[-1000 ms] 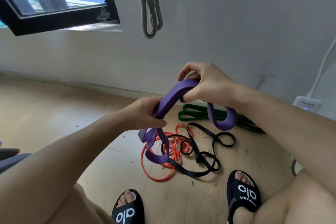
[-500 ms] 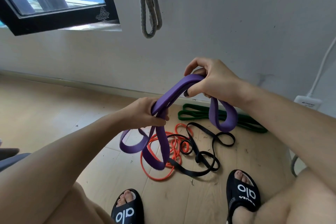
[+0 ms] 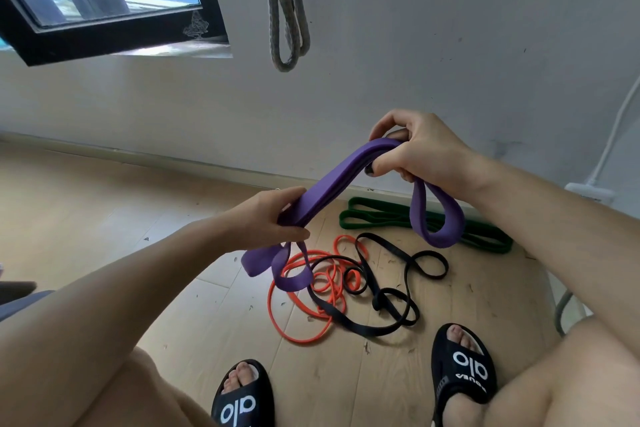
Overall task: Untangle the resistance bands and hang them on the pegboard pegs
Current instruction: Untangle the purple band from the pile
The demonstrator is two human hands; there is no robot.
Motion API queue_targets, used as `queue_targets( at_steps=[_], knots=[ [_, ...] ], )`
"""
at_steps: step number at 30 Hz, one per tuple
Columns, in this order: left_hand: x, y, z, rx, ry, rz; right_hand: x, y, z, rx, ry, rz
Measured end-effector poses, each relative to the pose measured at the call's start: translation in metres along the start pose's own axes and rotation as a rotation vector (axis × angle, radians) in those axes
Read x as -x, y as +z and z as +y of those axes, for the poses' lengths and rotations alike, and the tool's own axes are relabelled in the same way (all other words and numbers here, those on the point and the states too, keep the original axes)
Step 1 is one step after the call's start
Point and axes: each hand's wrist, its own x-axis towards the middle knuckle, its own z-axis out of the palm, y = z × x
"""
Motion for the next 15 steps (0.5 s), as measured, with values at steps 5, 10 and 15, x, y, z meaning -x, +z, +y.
queue_targets(
  at_steps=[5, 10, 15],
  knots=[
    [0.0056, -0.0033, 0.0014, 0.071, -0.043, -0.023, -0.003, -0.0003, 0.004, -0.046, 0.021, 0.01],
    [0.0063, 0.0011, 0.0032, 0.103, -0.073, -0.089, -0.0028, -0.0001, 0.0045, -0.023, 0.007, -0.013],
    [0.0071, 0.002, -0.0003, 0.07, -0.107, -0.133, -0.0019, -0.0005, 0.0044, -0.006, -0.004, -0.024]
  ],
)
